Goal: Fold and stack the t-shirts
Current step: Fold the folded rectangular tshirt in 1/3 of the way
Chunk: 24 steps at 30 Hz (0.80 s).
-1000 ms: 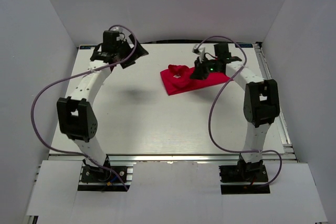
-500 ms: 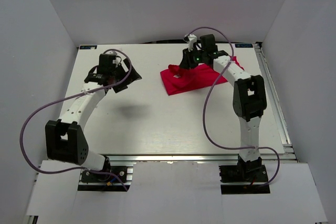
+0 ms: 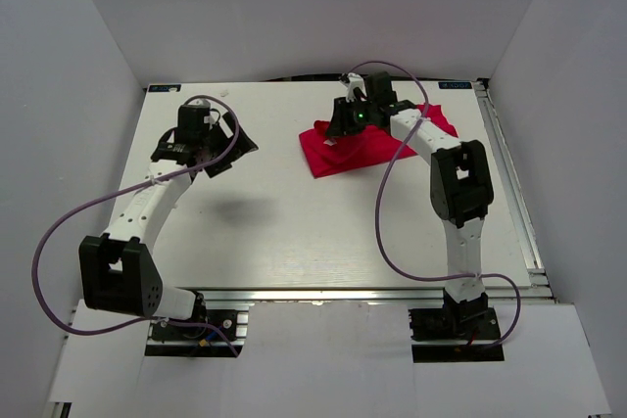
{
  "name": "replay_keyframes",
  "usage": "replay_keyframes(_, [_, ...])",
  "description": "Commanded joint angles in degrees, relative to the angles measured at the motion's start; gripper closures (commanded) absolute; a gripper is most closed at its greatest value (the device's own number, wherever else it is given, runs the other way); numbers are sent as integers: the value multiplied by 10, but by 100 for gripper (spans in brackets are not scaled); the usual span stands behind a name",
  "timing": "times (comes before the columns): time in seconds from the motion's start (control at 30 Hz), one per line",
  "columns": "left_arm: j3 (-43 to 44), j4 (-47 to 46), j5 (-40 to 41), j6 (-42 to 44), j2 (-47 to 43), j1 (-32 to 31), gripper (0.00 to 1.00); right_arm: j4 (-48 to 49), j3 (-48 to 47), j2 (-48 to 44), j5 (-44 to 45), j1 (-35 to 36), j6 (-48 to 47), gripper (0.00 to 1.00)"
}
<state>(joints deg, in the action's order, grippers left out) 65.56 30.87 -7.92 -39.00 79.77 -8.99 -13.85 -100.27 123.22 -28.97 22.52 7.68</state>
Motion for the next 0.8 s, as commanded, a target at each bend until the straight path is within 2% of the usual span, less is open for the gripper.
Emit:
replay_keyframes(0.0, [-8, 2, 5, -6, -27, 3, 2, 22, -9, 9, 34, 2, 30, 59])
replay_keyframes(0.4, [-9, -1, -4, -13, -22, 3, 2, 29, -31, 30, 83, 9, 32, 59])
replay_keyframes(0.6, [-10, -3, -10, -19, -22, 3, 2, 63, -34, 36, 92, 11, 44, 62])
replay_keyframes(0.77, [-14, -8, -17, -24, -21, 3, 2, 86, -35, 44, 130, 11, 52, 69])
